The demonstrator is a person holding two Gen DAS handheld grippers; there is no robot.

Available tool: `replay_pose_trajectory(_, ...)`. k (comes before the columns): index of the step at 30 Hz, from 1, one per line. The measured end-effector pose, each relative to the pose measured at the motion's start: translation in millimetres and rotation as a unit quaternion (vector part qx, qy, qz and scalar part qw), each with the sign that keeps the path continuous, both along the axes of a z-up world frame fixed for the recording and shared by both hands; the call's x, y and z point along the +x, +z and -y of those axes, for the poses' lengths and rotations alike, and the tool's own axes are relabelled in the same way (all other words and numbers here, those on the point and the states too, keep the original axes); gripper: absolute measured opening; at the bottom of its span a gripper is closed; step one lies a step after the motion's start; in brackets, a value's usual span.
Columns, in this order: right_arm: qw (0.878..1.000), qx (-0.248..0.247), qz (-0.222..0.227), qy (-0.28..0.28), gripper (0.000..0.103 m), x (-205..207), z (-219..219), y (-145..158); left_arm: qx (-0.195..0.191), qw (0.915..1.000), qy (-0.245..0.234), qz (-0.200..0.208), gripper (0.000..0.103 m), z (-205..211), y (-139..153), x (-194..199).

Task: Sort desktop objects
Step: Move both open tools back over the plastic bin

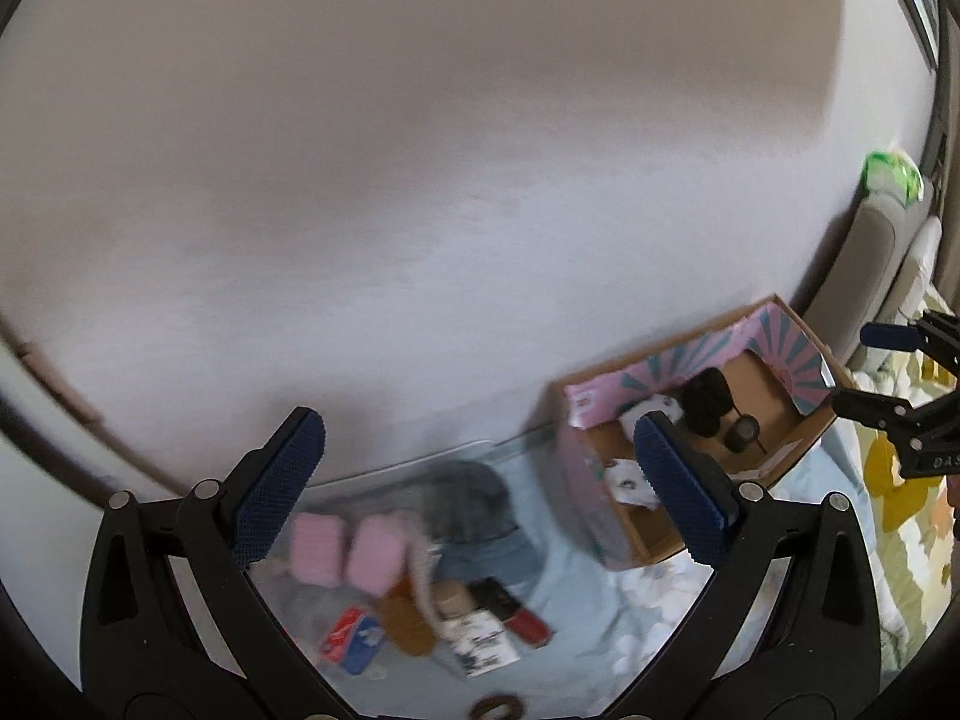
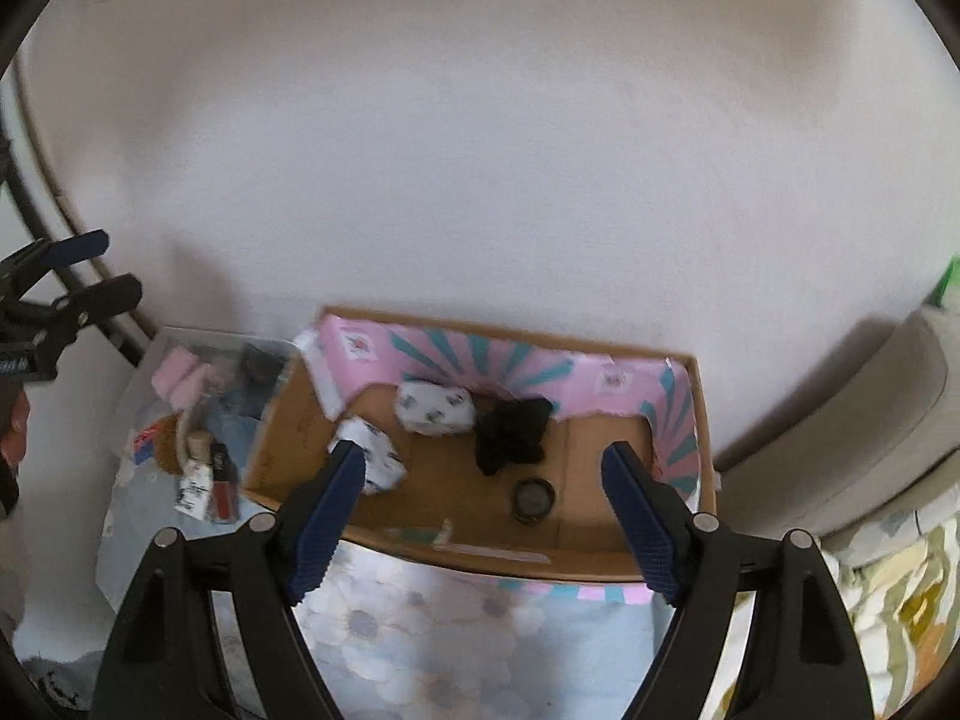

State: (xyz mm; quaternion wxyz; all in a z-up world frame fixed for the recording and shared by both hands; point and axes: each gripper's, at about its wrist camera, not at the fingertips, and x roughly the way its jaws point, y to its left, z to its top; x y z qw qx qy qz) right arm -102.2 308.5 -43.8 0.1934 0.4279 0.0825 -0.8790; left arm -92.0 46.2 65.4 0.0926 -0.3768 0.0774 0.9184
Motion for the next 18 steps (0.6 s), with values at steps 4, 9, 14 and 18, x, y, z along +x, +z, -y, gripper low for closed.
replay_pose_trajectory(4, 0.999, -0.017, -0.015, 0.039, 0.078, 16.1, 26.2, 18.3, 0.002, 0.9997, 0.021, -0.016, 0.103, 42.0, 12.5, 15.2)
replay_pose_trajectory(9, 0.994, -0.039, -0.021, 0.101, 0.078, 37.6, 68.1, 27.8, 0.014, 0.9987, 0.047, -0.013, 0.103, 93.3, 4.9, 36.9)
replay_pose_trajectory(14, 0.986, -0.060, -0.009, 0.158, 0.078, 57.7, 111.6, 16.8, 0.016, 0.9979, 0.058, 0.023, 0.103, 125.2, -29.8, 57.7)
replay_pose_trajectory(18, 0.980, -0.072, 0.030, 0.185, 0.078, 65.7, 142.4, -8.3, -0.012, 0.9980, 0.044, 0.044, 0.102, 133.2, -65.3, 69.9)
